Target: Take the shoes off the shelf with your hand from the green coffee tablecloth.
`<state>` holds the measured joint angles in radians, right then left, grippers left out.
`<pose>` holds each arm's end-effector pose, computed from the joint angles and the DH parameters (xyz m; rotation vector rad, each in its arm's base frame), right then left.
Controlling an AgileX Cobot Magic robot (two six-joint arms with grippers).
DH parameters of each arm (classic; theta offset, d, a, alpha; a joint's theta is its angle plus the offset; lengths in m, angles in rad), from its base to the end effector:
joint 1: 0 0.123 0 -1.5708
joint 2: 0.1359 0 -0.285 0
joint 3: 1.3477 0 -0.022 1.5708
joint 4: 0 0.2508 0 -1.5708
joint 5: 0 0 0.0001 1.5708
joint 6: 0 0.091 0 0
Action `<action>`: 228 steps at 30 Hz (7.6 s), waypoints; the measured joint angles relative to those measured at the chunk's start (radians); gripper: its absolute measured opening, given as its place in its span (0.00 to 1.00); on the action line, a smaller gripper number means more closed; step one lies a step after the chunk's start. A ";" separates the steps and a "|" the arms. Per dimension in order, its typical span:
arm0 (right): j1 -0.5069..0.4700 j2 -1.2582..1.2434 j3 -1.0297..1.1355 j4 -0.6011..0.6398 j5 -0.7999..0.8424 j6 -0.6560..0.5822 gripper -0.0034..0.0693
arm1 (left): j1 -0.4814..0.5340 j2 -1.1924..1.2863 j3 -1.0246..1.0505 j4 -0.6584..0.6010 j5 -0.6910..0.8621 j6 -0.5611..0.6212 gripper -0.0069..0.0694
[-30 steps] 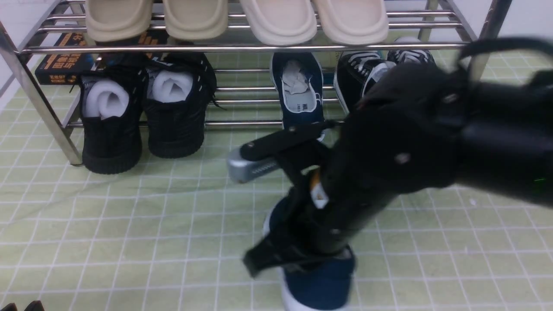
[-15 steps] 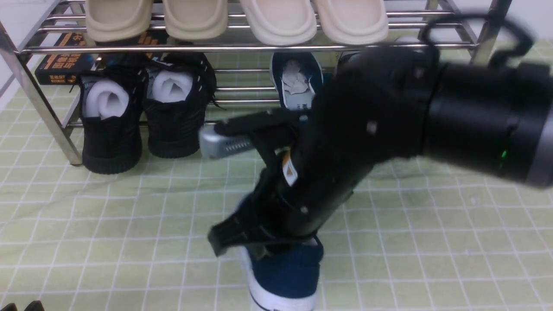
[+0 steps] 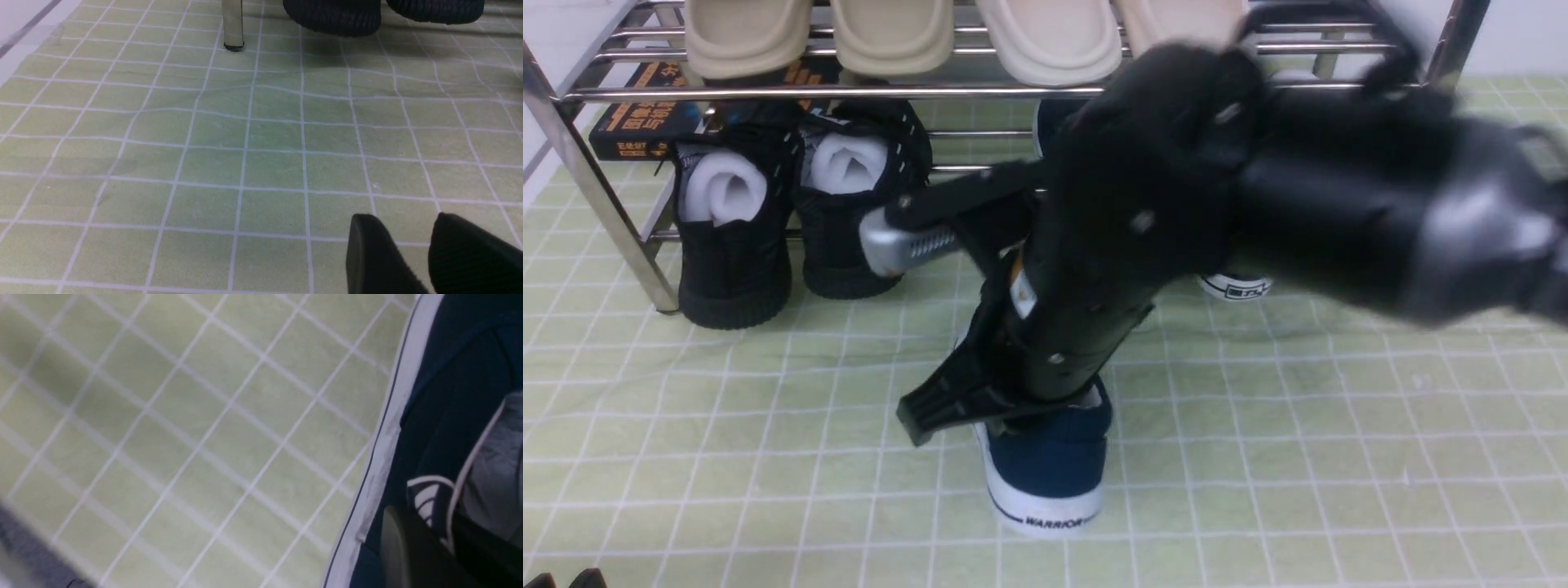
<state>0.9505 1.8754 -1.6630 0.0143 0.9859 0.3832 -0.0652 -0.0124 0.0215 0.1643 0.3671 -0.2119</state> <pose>0.2394 0.3370 0.2897 -0.7654 2.6508 0.4142 0.0529 0.0019 0.1740 -0.0345 1.8546 -0.0314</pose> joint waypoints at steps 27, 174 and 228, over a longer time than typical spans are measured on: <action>0.057 0.055 -0.157 0.046 0.164 0.022 0.78 | 0.000 0.000 0.000 0.000 0.000 0.000 0.41; -0.086 -0.032 0.279 -0.136 -0.129 0.255 0.13 | 0.000 0.000 0.000 0.002 0.000 0.000 0.41; -0.068 -1.416 1.299 0.024 -0.758 -0.246 0.04 | 0.000 0.000 0.000 0.002 0.000 0.000 0.41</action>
<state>0.8827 0.4598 -0.3635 0.0379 0.2275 0.1375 -0.0652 -0.0124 0.0215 0.1661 0.3671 -0.2119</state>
